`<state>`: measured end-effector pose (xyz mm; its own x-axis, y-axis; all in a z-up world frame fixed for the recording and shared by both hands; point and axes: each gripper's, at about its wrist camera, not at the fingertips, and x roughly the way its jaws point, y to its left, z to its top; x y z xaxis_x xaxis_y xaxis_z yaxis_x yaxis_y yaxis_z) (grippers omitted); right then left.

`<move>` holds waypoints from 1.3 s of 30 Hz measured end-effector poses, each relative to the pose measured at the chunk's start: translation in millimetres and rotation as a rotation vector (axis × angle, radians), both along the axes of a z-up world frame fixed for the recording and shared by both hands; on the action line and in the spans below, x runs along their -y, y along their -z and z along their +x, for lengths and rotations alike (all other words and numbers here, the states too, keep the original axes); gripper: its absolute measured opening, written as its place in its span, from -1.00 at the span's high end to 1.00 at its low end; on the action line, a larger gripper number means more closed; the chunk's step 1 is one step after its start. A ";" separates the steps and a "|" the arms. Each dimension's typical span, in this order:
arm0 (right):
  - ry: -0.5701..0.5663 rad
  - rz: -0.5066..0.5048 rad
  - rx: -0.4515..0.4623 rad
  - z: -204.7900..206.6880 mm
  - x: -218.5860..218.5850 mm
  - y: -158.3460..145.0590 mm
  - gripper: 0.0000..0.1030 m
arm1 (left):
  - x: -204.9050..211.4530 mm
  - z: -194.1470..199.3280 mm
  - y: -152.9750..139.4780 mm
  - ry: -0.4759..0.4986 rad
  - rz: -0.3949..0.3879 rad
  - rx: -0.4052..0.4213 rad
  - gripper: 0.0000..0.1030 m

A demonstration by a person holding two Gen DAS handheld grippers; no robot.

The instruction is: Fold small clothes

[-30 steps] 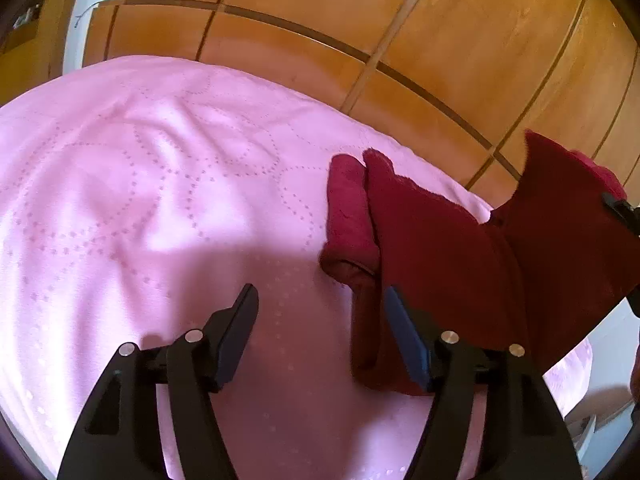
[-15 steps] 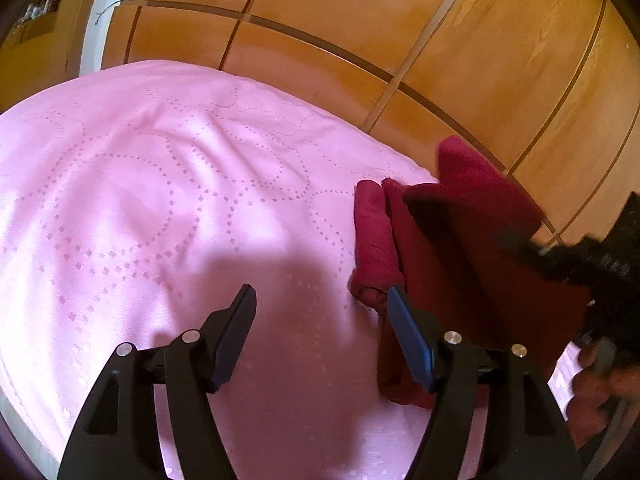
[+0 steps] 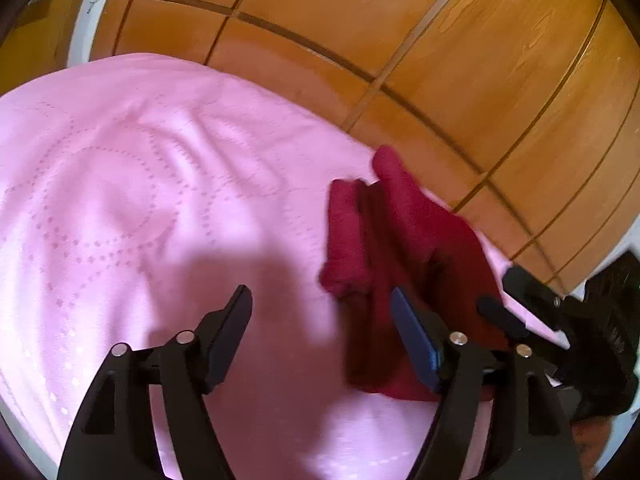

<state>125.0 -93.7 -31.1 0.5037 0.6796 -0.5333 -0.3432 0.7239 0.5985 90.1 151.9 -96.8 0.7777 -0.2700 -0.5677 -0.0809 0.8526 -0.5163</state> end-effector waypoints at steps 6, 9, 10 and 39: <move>0.318 -0.019 -0.065 -14.7 99.6 10.2 -0.52 | 25.5 10.5 -25.4 0.130 -0.070 0.042 -0.48; 0.419 -0.105 -0.099 -23.9 127.4 15.5 -0.52 | 47.8 15.7 -34.7 0.183 -0.013 0.041 -0.49; 0.437 -0.125 -0.106 -27.9 134.1 16.4 -0.52 | 55.3 17.9 -36.3 0.200 0.017 0.036 -0.48; 0.147 -0.593 0.016 -53.6 45.5 46.0 -0.65 | 40.2 30.3 12.8 0.210 0.135 -0.134 0.66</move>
